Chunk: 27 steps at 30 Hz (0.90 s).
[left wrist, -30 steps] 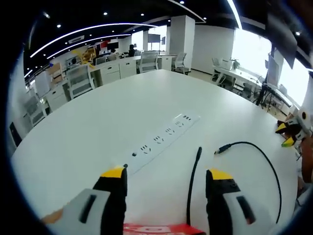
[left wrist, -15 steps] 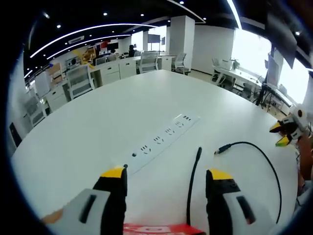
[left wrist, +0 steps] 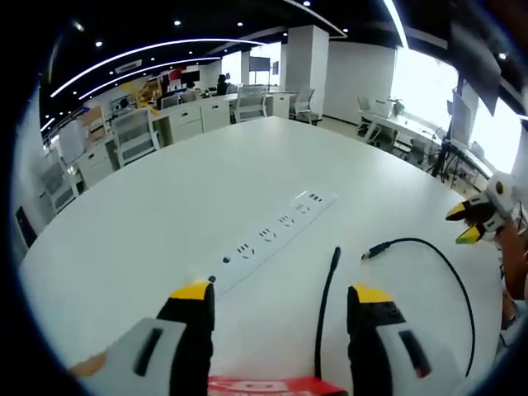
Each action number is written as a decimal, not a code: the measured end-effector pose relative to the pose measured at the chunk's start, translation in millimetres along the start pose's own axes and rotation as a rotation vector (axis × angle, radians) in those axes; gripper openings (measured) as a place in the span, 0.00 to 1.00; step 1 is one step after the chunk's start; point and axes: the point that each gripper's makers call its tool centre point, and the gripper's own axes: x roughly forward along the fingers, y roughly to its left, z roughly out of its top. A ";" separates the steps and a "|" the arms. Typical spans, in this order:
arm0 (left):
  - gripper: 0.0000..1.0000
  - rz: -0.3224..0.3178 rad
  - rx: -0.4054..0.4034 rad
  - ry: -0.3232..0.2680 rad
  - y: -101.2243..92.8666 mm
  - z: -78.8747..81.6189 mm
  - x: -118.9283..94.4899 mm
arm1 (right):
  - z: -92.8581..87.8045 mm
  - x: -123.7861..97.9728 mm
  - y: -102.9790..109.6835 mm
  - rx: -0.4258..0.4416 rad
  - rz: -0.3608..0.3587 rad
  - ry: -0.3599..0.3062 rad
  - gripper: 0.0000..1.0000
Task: Find the data cable on the table. Grasp the USB connector end of the cable and insert it into the USB port on the table
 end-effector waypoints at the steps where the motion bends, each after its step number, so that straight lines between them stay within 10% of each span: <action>1: 0.65 0.000 0.000 0.000 0.1 0.1 0.0 | 0.8 1.6 -0.2 0.001 0.004 -0.002 0.32; 27: 0.65 0.000 0.001 -0.003 2.1 2.2 0.5 | 0.3 43.8 -8.7 0.015 0.064 -0.019 0.30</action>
